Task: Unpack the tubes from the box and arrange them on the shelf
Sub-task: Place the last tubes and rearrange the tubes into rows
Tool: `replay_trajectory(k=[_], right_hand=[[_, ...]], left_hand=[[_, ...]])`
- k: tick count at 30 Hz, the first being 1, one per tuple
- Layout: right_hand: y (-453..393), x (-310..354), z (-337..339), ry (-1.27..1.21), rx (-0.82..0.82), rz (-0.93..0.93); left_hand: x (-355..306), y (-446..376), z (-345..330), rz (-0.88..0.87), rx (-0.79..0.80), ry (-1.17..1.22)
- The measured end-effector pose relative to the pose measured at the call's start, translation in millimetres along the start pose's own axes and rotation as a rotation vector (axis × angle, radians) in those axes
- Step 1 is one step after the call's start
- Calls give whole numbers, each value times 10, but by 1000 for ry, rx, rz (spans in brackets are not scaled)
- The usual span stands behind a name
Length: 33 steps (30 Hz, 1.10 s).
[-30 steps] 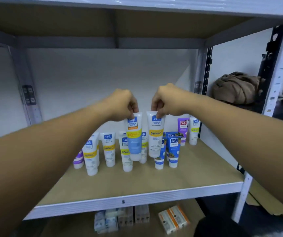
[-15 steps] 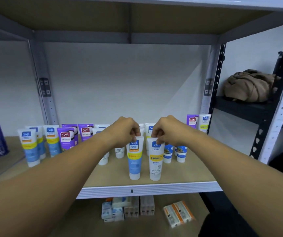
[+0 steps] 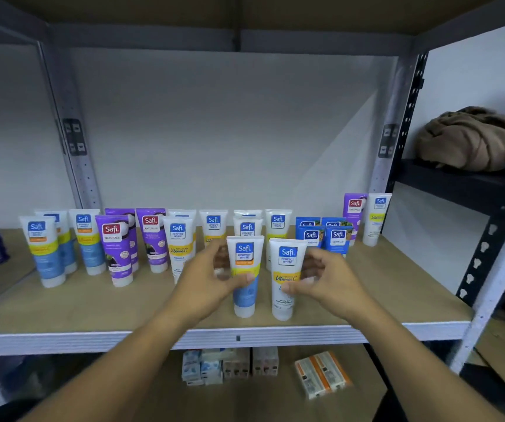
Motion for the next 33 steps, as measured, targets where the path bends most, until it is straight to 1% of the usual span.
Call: replay_trajectory(k=[3,5,7,13,20,27,33], right_hand=[[122,-271,-137,-53,-7,-17],[178,-375,-171,-71,-38,-15],[206,-417,-183,-65,-55,-8],[187,-439,-284,-74,-75,-9],[57,-331,-616,-24,-50,22],[-106,-204,-1081,-49,-48,52],[-256,-166,-1368,-21,-87,36]], left_hand=[[249,219,-133,79,-78,63],[342,305,-189,94,-141,60],[361,342,-228,84,-180,51],[314,358,-197,29,-205,-21],[415,399,118,39,-242,-67],[700,404,573,98,-311,-107],[936,419,847,164,-384,32]])
Point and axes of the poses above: each hand's wrist, its own y-axis away from the middle knuckle, its own z-axis out of the back of the hand, x = y × z, the point moved 7 cm from there along -y, towards the middle knuckle, and after that the axes turned 1 degree about z, right-handed, at the moved point
